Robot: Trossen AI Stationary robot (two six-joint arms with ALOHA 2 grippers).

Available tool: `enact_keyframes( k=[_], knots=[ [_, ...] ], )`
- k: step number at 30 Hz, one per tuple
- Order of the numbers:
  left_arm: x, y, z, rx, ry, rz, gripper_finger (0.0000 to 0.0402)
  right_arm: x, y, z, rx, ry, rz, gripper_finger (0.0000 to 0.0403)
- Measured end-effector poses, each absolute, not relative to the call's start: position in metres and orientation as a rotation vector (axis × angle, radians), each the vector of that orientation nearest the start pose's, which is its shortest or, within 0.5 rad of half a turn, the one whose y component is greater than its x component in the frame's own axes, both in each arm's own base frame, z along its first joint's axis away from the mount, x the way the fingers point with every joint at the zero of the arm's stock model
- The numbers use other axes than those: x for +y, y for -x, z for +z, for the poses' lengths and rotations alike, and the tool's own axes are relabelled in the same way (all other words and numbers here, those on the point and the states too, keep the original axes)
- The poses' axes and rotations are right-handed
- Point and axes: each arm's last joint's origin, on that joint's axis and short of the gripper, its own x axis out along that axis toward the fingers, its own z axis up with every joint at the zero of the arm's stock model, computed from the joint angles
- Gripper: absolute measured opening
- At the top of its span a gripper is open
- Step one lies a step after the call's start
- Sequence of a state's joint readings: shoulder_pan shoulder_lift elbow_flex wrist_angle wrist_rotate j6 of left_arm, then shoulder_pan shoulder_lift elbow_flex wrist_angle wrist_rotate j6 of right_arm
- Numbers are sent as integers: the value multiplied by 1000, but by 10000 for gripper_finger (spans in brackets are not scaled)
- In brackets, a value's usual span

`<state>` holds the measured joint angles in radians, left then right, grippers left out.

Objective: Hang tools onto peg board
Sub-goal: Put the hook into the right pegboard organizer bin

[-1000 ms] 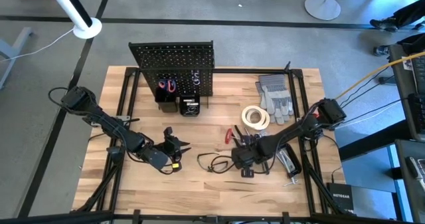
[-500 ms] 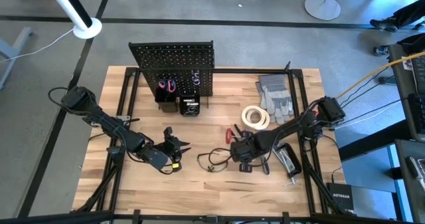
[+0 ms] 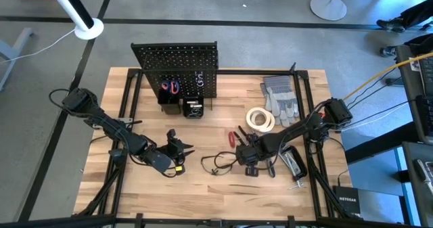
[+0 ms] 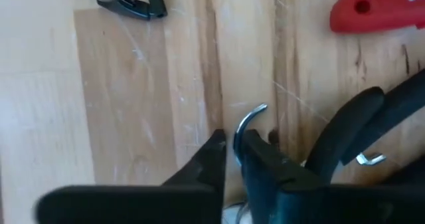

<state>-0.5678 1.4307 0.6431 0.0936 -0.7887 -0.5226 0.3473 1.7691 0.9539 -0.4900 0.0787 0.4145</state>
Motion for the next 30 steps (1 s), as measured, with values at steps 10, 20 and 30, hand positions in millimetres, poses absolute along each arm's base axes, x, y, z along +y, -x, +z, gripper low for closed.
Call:
enact_keyframes(
  k=[10, 20, 30],
  knots=[
    [-126, -236, 177, 463, 78, 343, 72, 103, -294, 124, 1285, -43, -81, 13],
    [-126, -236, 177, 462, 83, 345, 72, 108, -310, 130, 1189, -67, -12, 3],
    [-126, -236, 177, 462, 85, 345, 72, 115, -328, 150, 1102, -69, 46, 1]
  ],
)
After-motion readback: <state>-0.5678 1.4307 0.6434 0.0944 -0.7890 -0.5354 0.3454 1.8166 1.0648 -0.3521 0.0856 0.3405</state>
